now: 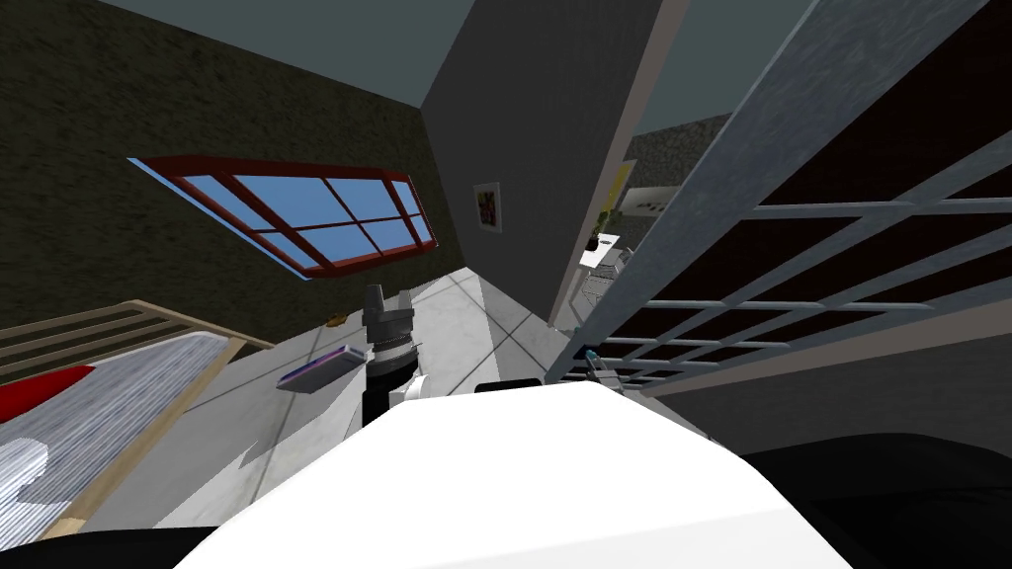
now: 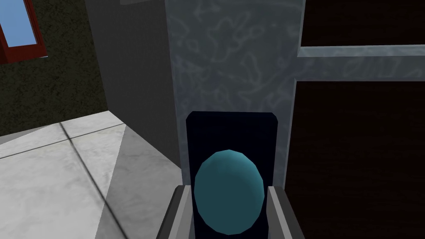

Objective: Pull the door open

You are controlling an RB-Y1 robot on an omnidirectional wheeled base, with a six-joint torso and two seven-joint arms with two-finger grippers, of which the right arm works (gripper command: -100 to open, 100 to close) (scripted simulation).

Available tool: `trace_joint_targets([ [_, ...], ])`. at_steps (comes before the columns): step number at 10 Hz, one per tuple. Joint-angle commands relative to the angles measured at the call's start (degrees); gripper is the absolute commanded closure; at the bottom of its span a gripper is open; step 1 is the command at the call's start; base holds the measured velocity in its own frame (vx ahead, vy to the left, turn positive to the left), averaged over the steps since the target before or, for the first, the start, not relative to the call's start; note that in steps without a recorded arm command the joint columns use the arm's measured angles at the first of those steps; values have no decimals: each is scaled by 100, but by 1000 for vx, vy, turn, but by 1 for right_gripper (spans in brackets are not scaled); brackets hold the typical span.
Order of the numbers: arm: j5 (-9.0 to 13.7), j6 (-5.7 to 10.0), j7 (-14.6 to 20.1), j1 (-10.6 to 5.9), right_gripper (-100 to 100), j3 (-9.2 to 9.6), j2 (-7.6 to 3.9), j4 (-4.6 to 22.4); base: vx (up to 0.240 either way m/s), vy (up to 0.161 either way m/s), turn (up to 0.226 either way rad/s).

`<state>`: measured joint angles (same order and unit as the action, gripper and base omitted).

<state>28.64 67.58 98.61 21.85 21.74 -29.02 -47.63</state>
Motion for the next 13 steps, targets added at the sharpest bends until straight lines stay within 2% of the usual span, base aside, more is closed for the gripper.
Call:
trace_joint_targets([
  [1, -35, 116, 73, 10, 100, 53, -35, 107, -225, -13, 115],
  [5, -113, 350, 212, 2, 100, 164, -119, 280, -198, -41, 122],
  [6, -127, 390, 235, 0, 100, 182, -133, 310, -198, -6, 101],
  [7, -120, 342, 214, -9, 100, 173, -119, 287, -86, 2, 15],
  [11, -189, 522, 336, -56, 100, 247, -162, 491, -175, -38, 126],
  [12, -141, 552, 310, 16, -100, 208, -145, 474, -231, -4, -109],
  [13, -126, 580, 307, 48, -100, 197, -139, 477, -207, 60, -181],
])
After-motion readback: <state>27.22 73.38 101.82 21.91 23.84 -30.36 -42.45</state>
